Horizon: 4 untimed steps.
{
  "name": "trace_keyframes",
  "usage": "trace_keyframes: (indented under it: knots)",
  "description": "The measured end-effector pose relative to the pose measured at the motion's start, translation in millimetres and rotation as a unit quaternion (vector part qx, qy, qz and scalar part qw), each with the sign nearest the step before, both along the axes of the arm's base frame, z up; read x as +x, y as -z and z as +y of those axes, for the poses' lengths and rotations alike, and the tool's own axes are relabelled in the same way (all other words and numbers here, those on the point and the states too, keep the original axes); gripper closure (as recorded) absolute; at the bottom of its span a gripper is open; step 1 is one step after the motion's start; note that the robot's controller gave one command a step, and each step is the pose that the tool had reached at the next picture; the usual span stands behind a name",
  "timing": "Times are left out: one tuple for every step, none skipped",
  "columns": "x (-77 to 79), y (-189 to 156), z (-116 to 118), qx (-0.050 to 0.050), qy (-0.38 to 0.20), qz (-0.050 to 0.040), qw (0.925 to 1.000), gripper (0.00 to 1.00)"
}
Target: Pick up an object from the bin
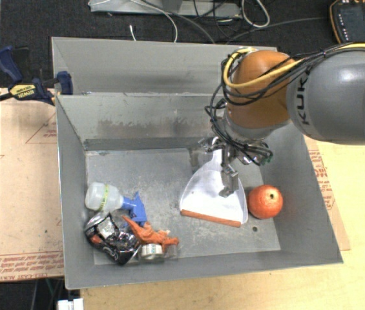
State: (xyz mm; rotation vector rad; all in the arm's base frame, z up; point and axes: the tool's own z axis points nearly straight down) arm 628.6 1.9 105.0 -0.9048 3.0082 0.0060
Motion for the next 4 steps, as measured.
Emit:
trace_keyframes:
  knots:
    - [17.6, 34.5, -25.0, 0.0, 0.03, -0.0075, 0.9995, 0.0]
    - [13.7, 33.7, -7.5, 0.002, -0.038, -0.0051, 0.9993, 1.0]
    - [13.7, 33.7, -7.8, 0.002, -0.038, -0.0051, 0.9993, 1.0]
    - [10.4, 3.4, -7.1, 0.003, -0.038, -0.0001, 0.9993, 1.0]
